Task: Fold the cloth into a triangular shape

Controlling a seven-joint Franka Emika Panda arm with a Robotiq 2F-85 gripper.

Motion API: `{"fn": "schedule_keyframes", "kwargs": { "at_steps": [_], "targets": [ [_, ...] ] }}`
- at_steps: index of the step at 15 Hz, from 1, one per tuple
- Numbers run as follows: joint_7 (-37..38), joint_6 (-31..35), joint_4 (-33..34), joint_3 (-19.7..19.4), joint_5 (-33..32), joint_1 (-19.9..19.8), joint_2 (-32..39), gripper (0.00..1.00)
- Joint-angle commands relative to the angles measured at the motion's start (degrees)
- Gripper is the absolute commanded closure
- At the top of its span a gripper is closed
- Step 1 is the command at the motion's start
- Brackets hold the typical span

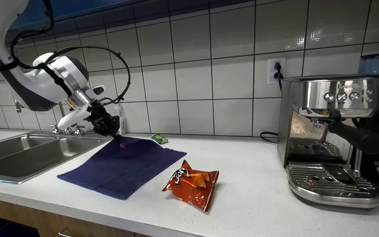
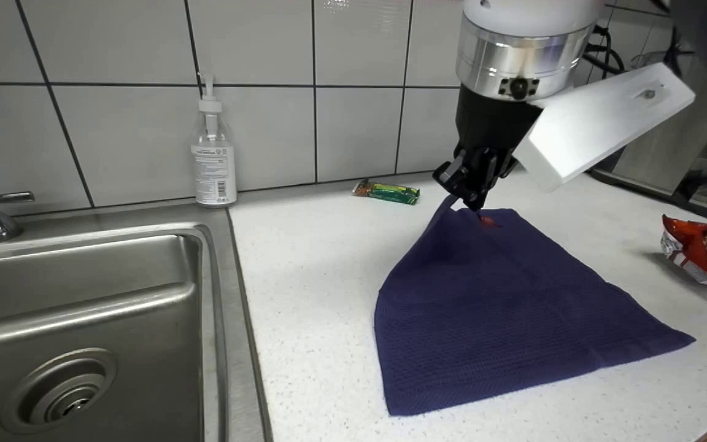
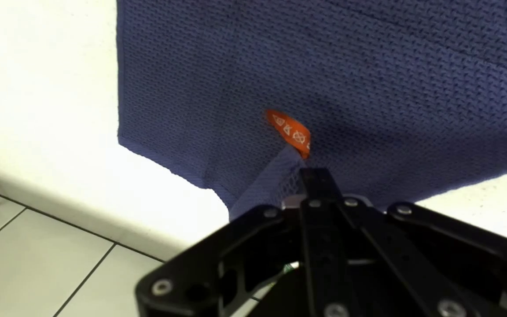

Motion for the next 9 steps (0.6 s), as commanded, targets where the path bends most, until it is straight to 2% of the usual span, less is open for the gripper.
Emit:
{"fn": "schedule_keyframes", "kwargs": {
  "at_steps": [1,9],
  "targets": [
    [2.5,-3.7,-4.7,3.1,-2.5,-2.6,-6.0,1.00],
    [-1.7,-3.4,-11.9,6.0,-1.5,-6.7,-12.1,1.00]
  ]
}}
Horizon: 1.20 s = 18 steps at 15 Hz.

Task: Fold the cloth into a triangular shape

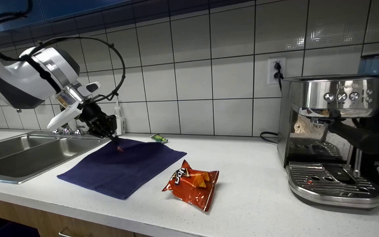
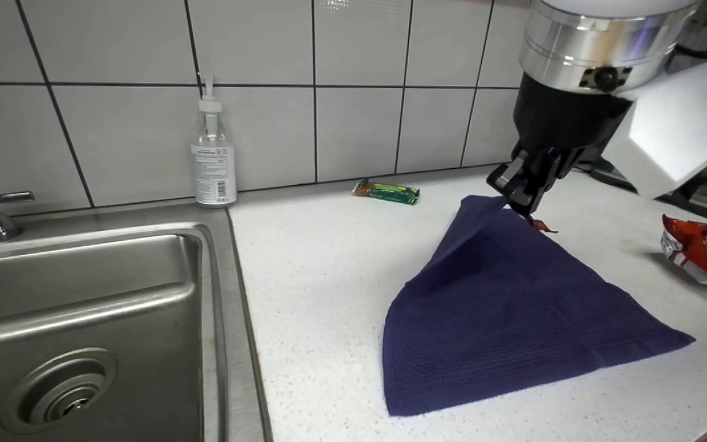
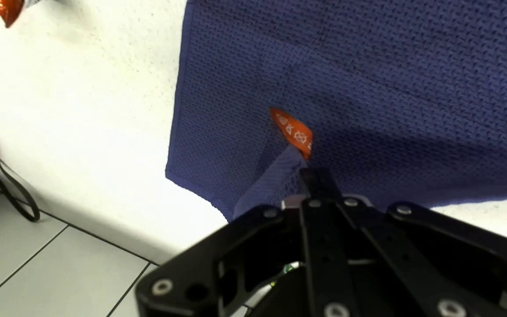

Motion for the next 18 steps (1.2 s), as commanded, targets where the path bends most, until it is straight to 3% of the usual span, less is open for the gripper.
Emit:
{"fn": "schedule_keyframes", "kwargs": {
  "at_steps": [1,11,18],
  "targets": [
    [-2.6,0.3,-4.2,2.1,-0.6,-3.2,-4.3,1.00],
    [-13.7,4.7,-8.4,1.4,6.9,-7.7,-7.1,1.00],
    [-19.7,3.9,-11.2,1.7,12.4,-9.5,-10.2,1.00]
  ]
}}
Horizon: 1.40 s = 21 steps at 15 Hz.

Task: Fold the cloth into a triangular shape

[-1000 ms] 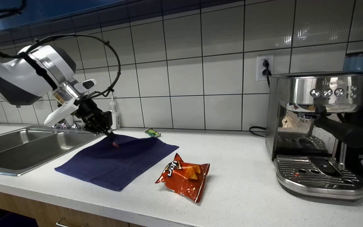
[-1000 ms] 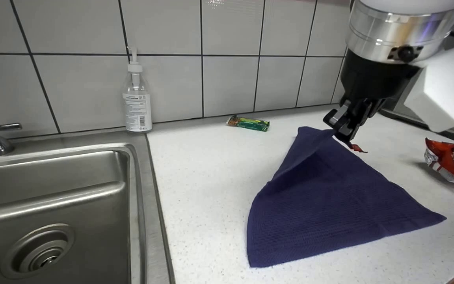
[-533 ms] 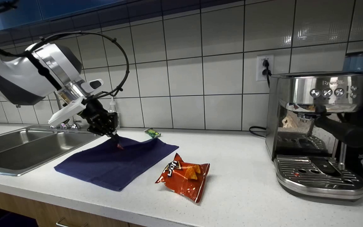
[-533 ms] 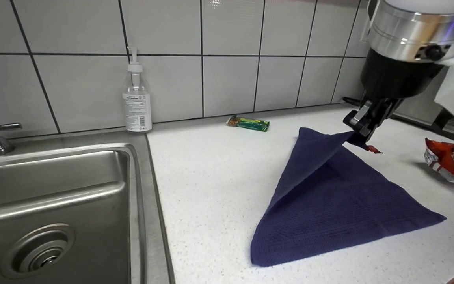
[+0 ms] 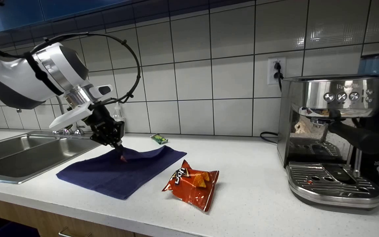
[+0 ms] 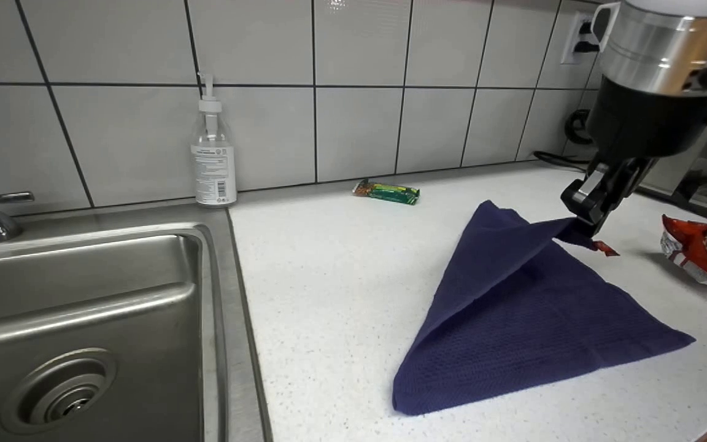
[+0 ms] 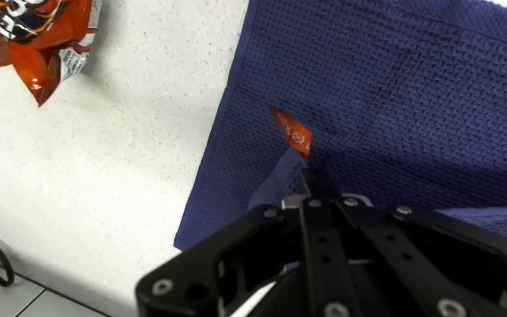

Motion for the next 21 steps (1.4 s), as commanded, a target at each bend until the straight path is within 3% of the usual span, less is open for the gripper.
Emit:
{"fn": "schedule_keyframes", "kwargs": {
  "at_steps": [1,14,21],
  "targets": [
    [-3.7,0.4,-3.2,1.0,1.6,-2.2,-4.7,1.00],
    [-6.1,0.6,-9.4,2.0,0.1,-5.0,-11.6,1.00],
    [-5.6,0.0,-12.3,4.2,-1.3,-5.5,-11.9,1.00]
  ]
}}
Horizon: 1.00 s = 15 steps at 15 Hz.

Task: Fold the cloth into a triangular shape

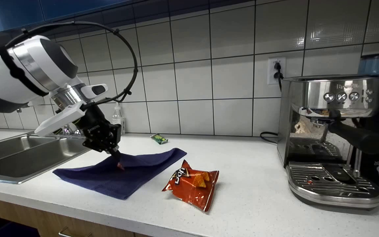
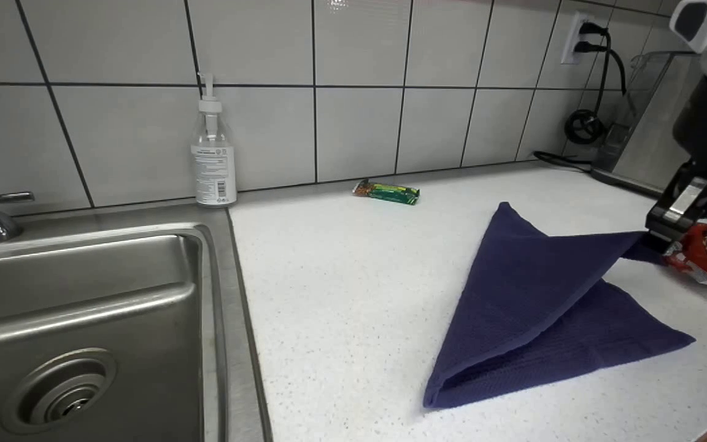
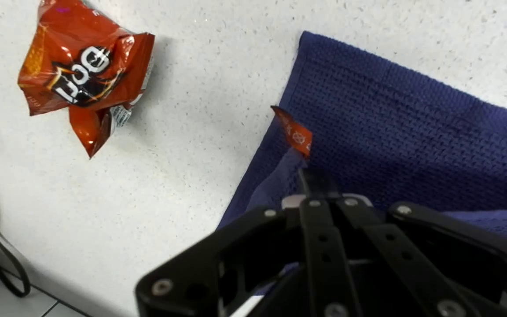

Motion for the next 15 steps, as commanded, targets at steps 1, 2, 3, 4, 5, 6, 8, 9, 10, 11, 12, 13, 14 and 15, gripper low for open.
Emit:
{"fn": "schedule_keyframes", "kwargs": {
  "at_steps": [1,2,3,4,5,6,8,9,10,11,12,13,14,15],
  "targets": [
    [-0.9,-0.1,-2.7,2.7,-1.2,-1.9,-2.2,0.98],
    [-0.8,-0.1,-3.1,2.9,-1.5,-2.0,-2.2,0.79],
    [-0.7,-0.4,-1.6,3.2,-1.7,-2.0,-0.8,0.99],
    [-0.8,-0.5,-1.4,3.4,-1.8,-2.0,-0.6,0.95],
    [-0.9,-0.6,-1.3,3.5,-1.9,-2.0,-0.7,0.71],
    [-1.0,-0.6,-1.3,3.5,-1.9,-2.0,-0.7,0.70],
    [-1.2,-0.6,-1.3,3.5,-1.9,-2.0,-0.8,0.59],
    [-1.2,-0.6,-1.3,3.4,-1.9,-2.0,-0.8,0.53],
    [-1.3,-0.5,-1.3,3.4,-1.9,-2.0,-0.9,0.44],
    [-1.4,-0.5,-1.3,3.3,-1.8,-2.1,-0.9,0.38],
    [-1.5,-0.4,-1.2,3.2,-1.6,-2.1,-0.9,0.29],
    [-1.9,-0.4,-1.5,3.0,-1.1,-2.0,-1.1,0.23],
    [-2.3,-0.3,-1.5,2.8,-0.4,-1.9,-1.1,0.14],
    [-2.8,-0.1,-1.5,2.6,0.2,-1.9,-1.0,0.08]
  ]
}}
